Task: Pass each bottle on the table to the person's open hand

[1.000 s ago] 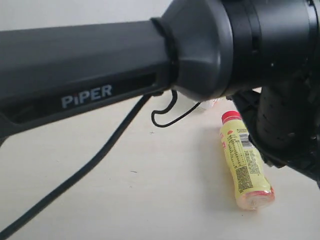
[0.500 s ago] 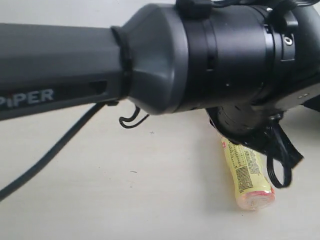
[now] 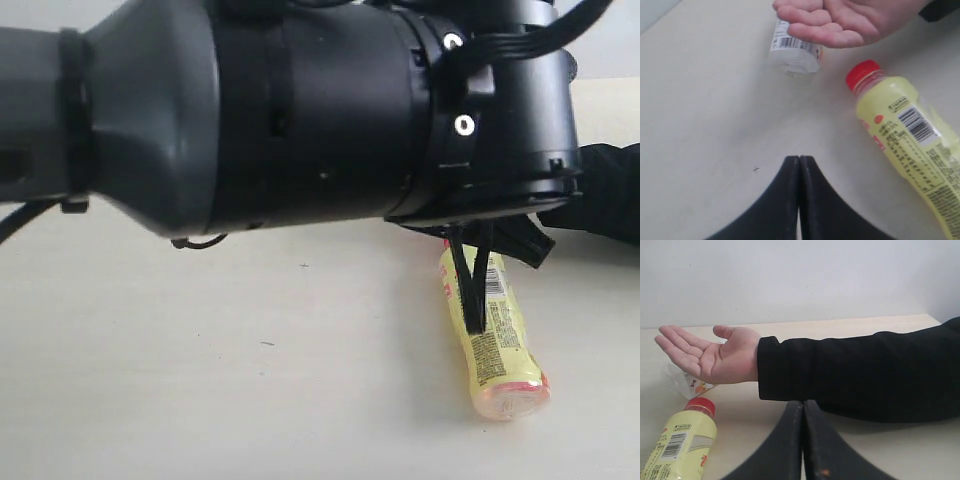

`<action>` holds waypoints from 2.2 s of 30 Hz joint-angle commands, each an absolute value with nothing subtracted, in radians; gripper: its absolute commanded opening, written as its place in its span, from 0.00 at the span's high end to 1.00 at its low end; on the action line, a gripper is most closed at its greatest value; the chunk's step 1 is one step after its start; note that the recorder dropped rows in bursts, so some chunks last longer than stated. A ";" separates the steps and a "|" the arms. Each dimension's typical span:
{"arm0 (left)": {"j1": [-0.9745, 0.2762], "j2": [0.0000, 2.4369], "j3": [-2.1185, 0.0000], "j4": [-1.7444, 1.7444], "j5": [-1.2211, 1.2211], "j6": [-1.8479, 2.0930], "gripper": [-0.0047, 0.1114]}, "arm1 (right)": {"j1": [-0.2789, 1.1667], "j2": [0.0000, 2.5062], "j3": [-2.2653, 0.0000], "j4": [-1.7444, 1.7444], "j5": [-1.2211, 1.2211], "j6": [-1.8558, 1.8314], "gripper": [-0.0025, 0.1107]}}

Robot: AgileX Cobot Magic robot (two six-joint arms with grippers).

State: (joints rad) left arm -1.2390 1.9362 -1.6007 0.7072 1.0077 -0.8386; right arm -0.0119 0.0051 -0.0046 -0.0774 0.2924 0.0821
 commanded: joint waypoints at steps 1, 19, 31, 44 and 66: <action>-1.212 1.865 -1.534 0.661 0.885 -0.879 0.96 | -0.012 0.000 0.000 -0.079 0.284 0.080 0.98; -1.070 1.469 -0.895 0.854 0.121 -1.161 0.96 | -0.012 0.000 0.000 -0.079 0.284 0.080 0.98; -0.597 1.223 -0.396 0.711 -0.792 -0.844 0.96 | -0.012 0.000 0.000 -0.079 0.284 0.080 0.98; -0.450 1.221 -0.273 0.703 -0.738 -0.789 0.96 | -0.012 0.000 0.000 0.180 -0.090 0.181 0.98; -0.450 1.221 -0.273 0.703 -0.738 -0.789 0.96 | -0.012 0.812 -0.651 0.206 0.365 0.193 0.98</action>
